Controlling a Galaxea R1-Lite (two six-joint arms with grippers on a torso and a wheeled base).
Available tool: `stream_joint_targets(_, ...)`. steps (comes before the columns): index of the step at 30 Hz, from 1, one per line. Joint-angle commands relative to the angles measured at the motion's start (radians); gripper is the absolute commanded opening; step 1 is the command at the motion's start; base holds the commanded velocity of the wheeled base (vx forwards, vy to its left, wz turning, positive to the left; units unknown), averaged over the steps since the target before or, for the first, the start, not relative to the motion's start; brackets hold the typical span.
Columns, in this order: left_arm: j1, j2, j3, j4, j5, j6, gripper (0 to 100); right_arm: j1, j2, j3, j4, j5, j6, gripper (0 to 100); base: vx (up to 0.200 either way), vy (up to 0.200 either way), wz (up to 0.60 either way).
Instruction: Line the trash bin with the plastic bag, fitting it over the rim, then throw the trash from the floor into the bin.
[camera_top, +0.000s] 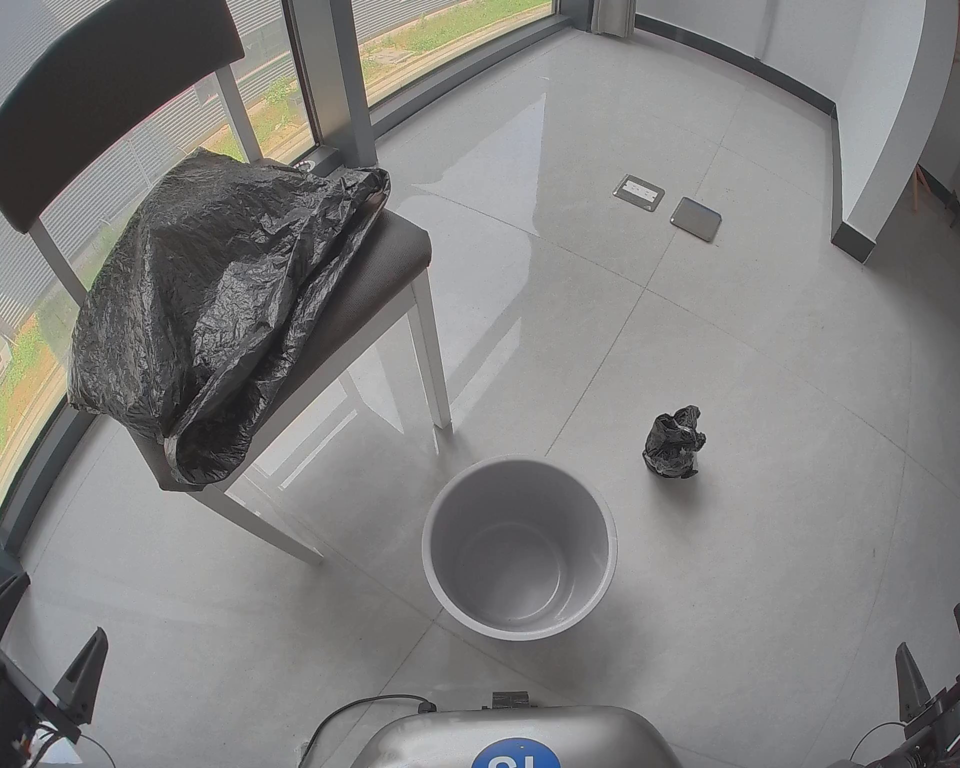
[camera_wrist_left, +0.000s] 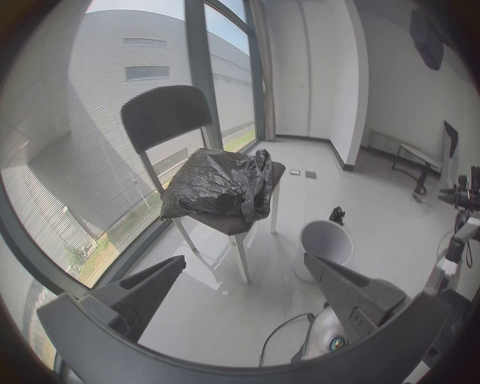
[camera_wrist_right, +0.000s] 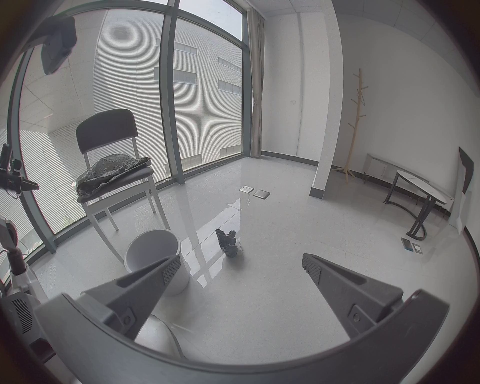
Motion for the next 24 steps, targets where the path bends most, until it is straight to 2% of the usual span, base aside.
stream_joint_targets(1, -0.038, 0.282, -0.178, 0.1, -0.006, 0.06, 100, 0.0, -0.009, 0.018, -0.001, 0.007, -0.02, 100, 0.0, 0.0, 0.0)
stream_joint_targets(2, -0.038, 0.289, -0.187, 0.104, -0.008, 0.063, 100, 0.0, -0.009, 0.018, -0.001, 0.011, -0.021, 100, 0.0, 0.0, 0.0)
stream_joint_targets(4, -0.077, 0.357, -0.304, 0.201, -0.026, 0.082, 100, 0.0, -0.009, 0.018, -0.001, 0.037, -0.03, 100, 0.0, 0.0, 0.0)
stream_joint_targets(7, -0.141, 0.432, -0.443, 0.348, -0.011, 0.092, 100, 0.0, -0.009, 0.018, -0.004, 0.049, -0.052, 100, 0.0, 0.0, 0.0)
stream_joint_targets(9, -0.157, 0.45, -0.471, 0.379, -0.005, 0.1, 100, 0.0, -0.009, 0.018, -0.004, 0.049, -0.053, 100, 0.0, 0.0, 0.0)
stream_joint_targets(10, -0.186, 0.472, -0.488, 0.411, 0.03, 0.141, 100, 0.0, -0.009, 0.018, -0.004, 0.049, -0.053, 100, 0.0, 0.0, 0.0)
stream_joint_targets(14, -0.207, 0.523, -0.503, 0.397, 0.126, 0.224, 100, 0.0, -0.009, 0.018, -0.004, 0.05, -0.053, 100, 0.0, 0.0, 0.0)
stream_joint_targets(24, -0.276, 0.742, -0.586, 0.299, 0.152, 0.224, 100, 0.0, -0.009, 0.018, -0.004, 0.05, -0.053, 100, 0.0, 0.0, 0.0)
